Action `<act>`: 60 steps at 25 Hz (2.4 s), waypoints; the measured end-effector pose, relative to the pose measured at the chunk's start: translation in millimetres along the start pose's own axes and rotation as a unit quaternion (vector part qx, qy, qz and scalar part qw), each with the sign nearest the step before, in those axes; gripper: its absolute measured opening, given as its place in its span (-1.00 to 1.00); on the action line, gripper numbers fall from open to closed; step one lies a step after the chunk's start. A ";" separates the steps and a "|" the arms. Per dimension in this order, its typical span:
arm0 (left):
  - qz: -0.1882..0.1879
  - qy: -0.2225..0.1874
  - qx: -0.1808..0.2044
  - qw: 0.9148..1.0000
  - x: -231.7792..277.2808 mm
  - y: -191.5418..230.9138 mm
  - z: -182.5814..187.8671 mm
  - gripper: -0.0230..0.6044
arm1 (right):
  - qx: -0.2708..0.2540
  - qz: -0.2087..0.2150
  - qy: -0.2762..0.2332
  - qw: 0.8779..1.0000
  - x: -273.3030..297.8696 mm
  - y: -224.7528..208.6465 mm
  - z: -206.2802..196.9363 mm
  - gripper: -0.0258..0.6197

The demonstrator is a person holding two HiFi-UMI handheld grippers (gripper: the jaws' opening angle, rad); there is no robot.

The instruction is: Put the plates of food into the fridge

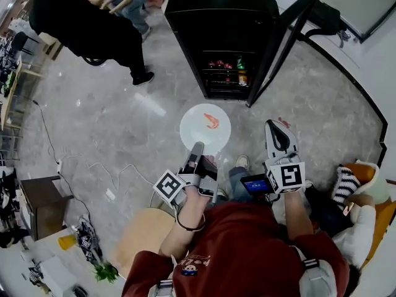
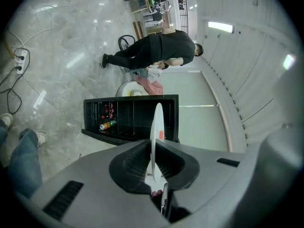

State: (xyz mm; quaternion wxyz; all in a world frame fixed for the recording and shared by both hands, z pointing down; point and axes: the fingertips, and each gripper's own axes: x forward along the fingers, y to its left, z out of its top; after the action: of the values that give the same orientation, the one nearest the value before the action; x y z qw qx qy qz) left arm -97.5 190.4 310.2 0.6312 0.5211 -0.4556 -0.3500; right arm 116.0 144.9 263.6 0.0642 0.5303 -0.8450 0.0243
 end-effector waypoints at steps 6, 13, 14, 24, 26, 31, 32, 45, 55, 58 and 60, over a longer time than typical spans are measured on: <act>0.012 0.008 0.001 1.000 38.8 -6.7 -13.2 -0.84 | 0.002 0.002 0.005 1.000 17.5 -31.4 -1.7 -0.89; 0.027 0.009 0.019 0.999 93.3 -6.6 -25.4 -0.84 | 0.006 0.000 0.008 1.000 40.0 -82.8 -9.7 -0.89; 0.027 0.008 0.022 0.999 98.0 -7.2 -24.9 -0.84 | 0.006 0.001 0.010 1.000 42.6 -86.2 -10.6 -0.89; 0.025 0.015 0.013 0.999 145.6 -7.5 -3.8 -0.84 | -0.008 0.007 0.031 0.999 85.6 -83.7 -13.4 -0.89; 0.025 0.023 0.014 0.999 154.4 -4.9 5.1 -0.84 | -0.011 0.002 0.037 0.999 93.9 -76.3 -13.1 -0.89; 0.024 0.054 0.020 0.998 179.1 4.6 24.2 -0.84 | -0.004 -0.024 0.053 0.998 109.3 -64.0 -16.2 -0.89; 0.022 0.058 0.021 0.998 185.4 4.4 27.9 -0.85 | -0.004 -0.028 0.055 0.998 113.6 -62.2 -17.1 -0.89; 0.017 0.078 0.019 0.997 252.6 27.5 79.7 -0.84 | -0.015 -0.035 0.058 0.998 177.7 -28.2 -25.0 -0.89; 0.024 0.072 0.019 0.997 283.7 56.9 65.5 -0.84 | -0.017 -0.015 0.037 0.999 193.9 -40.8 -44.4 -0.89; 0.023 0.062 0.019 0.998 290.9 67.8 60.7 -0.84 | -0.020 -0.001 0.039 0.999 191.8 -41.5 -60.3 -0.89; 0.017 0.056 0.008 0.998 298.0 74.0 50.8 -0.84 | -0.019 0.008 0.042 0.999 184.3 -45.7 -72.0 -0.89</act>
State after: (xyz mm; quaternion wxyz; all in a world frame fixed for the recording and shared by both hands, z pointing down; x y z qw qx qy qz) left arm -46.4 -84.3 447.3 0.6572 0.5374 -0.4310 -0.3059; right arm 83.9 -31.8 358.4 0.1098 0.5208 -0.8460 0.0309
